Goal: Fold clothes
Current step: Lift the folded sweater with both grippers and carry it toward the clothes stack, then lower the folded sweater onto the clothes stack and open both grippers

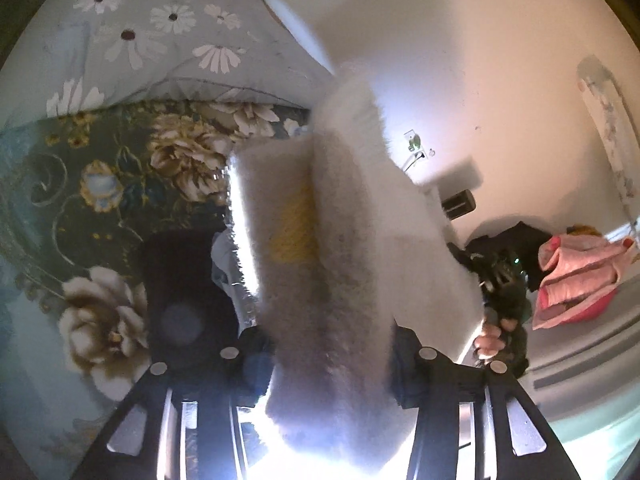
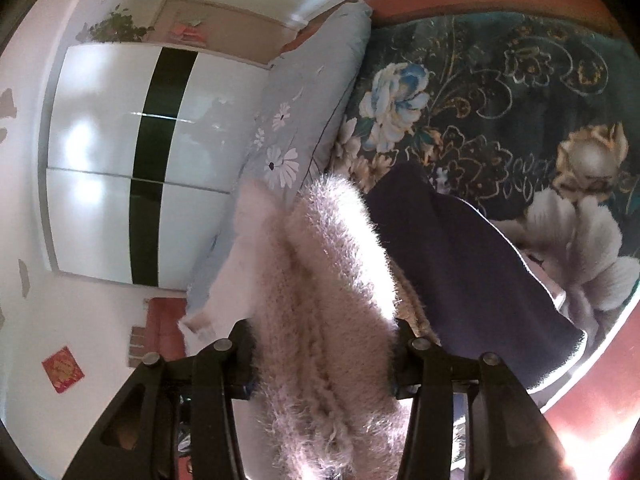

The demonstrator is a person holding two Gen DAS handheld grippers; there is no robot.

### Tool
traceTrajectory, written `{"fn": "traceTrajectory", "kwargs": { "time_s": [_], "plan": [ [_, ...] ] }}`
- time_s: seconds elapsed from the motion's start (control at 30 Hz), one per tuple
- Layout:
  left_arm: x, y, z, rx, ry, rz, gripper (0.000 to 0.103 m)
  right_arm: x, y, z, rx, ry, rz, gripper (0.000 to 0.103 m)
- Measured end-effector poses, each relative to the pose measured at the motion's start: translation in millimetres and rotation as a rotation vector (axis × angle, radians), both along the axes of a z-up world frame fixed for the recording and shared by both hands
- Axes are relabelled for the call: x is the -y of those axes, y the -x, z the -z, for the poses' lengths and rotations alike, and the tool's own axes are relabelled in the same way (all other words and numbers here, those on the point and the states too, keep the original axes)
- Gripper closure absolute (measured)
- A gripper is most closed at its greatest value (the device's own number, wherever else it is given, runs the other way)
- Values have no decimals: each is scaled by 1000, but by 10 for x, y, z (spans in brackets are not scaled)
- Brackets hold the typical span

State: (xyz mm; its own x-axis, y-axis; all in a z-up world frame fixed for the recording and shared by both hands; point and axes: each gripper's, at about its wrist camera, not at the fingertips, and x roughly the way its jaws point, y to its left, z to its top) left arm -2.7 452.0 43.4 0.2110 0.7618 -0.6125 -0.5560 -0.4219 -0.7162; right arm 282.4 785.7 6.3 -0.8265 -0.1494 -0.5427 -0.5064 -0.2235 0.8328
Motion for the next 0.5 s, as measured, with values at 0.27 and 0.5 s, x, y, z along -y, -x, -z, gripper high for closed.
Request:
{"fn": "traceTrajectory", "kwargs": {
  "time_s": [0.27, 0.5],
  "plan": [
    [266, 5, -161, -75, 22, -13, 47, 41, -81, -306, 101, -70, 59, 46],
    [582, 50, -376, -181, 23, -89, 45, 50, -250, -720, 199, -205, 133, 43]
  ]
}}
